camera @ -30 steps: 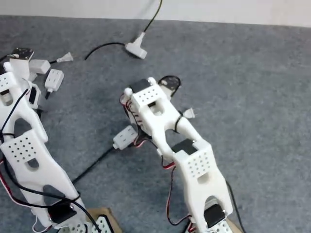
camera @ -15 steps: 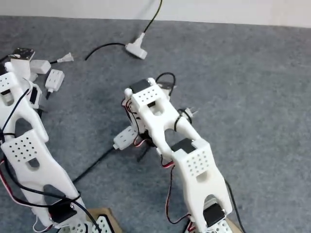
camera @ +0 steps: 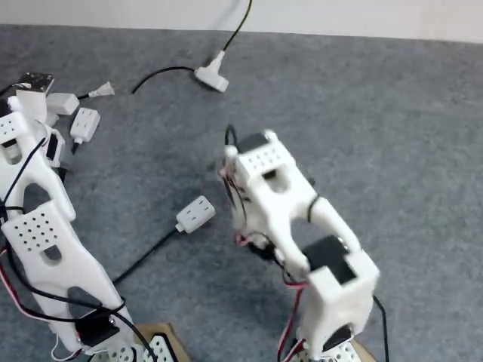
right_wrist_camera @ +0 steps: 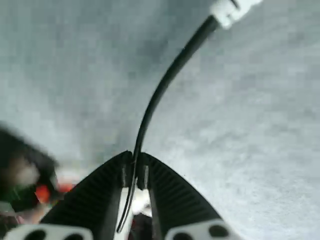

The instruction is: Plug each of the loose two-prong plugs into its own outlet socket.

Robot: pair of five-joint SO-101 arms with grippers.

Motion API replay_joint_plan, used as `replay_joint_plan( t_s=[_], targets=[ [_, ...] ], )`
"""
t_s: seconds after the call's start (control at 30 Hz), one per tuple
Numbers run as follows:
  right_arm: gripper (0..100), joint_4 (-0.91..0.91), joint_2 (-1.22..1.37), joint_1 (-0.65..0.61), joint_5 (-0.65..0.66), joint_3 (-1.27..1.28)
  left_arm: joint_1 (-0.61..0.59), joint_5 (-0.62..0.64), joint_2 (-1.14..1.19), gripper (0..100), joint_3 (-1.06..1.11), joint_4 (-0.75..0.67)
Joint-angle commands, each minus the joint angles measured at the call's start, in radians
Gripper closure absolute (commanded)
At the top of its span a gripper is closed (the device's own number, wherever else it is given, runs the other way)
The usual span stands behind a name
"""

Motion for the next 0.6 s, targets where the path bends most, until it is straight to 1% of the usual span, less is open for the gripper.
replay_joint_plan(
  t_s=[0.0, 0.1, 0.17, 0.23, 0.33, 0.4, 0.47, 0.5, 0.57],
  targets=[
    [99.2, -0.002, -0.160, 0.090, 0.267, 0.156, 0.027, -0.008, -0.012, 78, -0.010, -0.005],
    [99.2, -0.058, -0.239, 0.228, 0.281, 0.179, 0.041, -0.008, -0.012, 78, -0.010, -0.005],
    [99.1, -0.088, -0.274, 0.305, 0.333, 0.180, 0.051, -0.008, -0.012, 78, -0.008, -0.003],
    [96.8, -0.120, -0.305, 0.357, 0.364, 0.183, 0.073, -0.012, -0.012, 78, -0.007, 0.021],
    [85.5, -0.189, -0.328, 0.375, 0.364, 0.206, 0.122, -0.064, -0.016, 78, -0.010, 0.083],
    [76.1, -0.208, -0.337, 0.363, 0.359, 0.236, 0.147, -0.060, -0.019, 78, -0.015, 0.100],
    [68.3, -0.243, -0.338, 0.337, 0.302, 0.265, 0.154, -0.032, -0.016, 78, -0.051, 0.103],
    [65.8, -0.262, -0.338, 0.326, 0.279, 0.278, 0.156, -0.026, -0.013, 78, -0.067, 0.103],
    [64.0, -0.325, -0.338, 0.318, 0.261, 0.300, 0.160, -0.025, -0.013, 78, -0.079, 0.107]
  ],
)
